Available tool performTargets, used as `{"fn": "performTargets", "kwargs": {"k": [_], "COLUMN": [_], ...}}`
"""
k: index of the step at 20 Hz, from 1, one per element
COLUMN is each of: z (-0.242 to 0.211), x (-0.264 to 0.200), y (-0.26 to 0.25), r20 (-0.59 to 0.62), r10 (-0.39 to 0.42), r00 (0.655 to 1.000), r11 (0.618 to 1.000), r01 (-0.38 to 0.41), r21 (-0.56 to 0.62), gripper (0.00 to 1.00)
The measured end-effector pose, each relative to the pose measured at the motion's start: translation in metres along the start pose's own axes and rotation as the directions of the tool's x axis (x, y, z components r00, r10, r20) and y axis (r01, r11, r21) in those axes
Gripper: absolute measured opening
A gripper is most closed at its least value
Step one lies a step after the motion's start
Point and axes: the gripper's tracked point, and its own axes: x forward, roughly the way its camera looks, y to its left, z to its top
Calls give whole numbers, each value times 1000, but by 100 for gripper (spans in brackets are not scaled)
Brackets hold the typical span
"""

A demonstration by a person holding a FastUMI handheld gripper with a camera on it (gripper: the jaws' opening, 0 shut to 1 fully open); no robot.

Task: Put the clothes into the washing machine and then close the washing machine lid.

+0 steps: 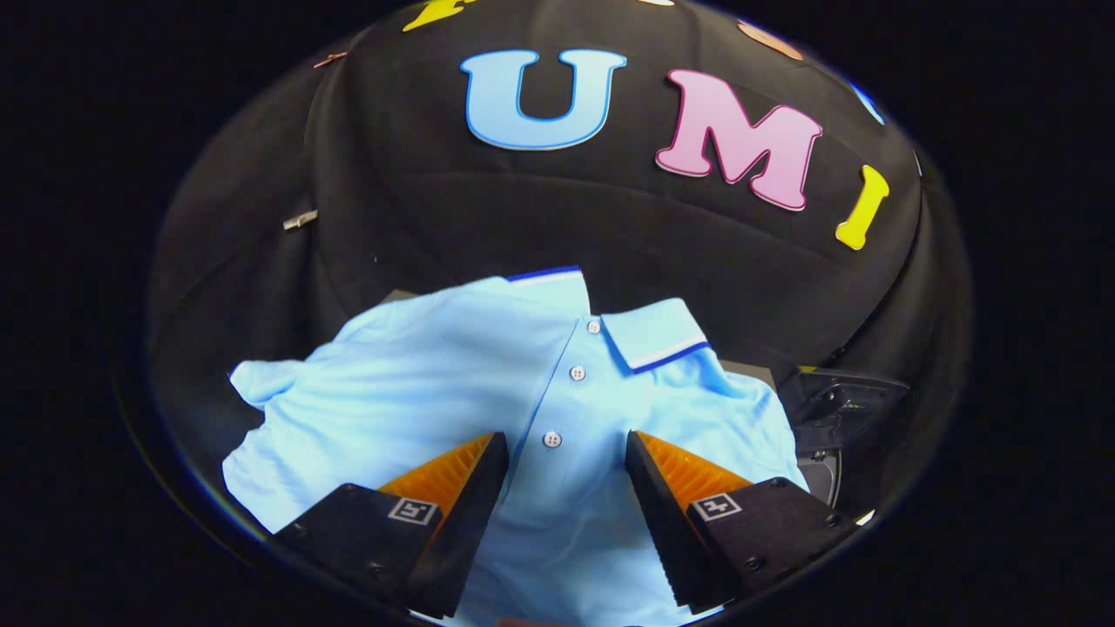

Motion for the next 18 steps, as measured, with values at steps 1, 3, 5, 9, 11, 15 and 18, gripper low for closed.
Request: {"fn": "performTargets", "kwargs": {"k": [1,3,5,9,11,15,18], "z": [1,0,0,4,4,11,14], "x": [1,0,3,-1,3,4,-5], "y": [0,3,2,2,3,0,1], "r20": [-12,-28,-18,42,58,96,150], "r10": [4,38,61,48,26,-14,-35], "r00": [1000,999,998,998,998,995,988], "r11": [1000,999,998,998,998,996,992], "r01": [-4,-38,-61,-46,-23,22,53], "r21": [0,32,22,-42,-52,-85,-114], "gripper": [90,90,79,36,28,12,5]}}
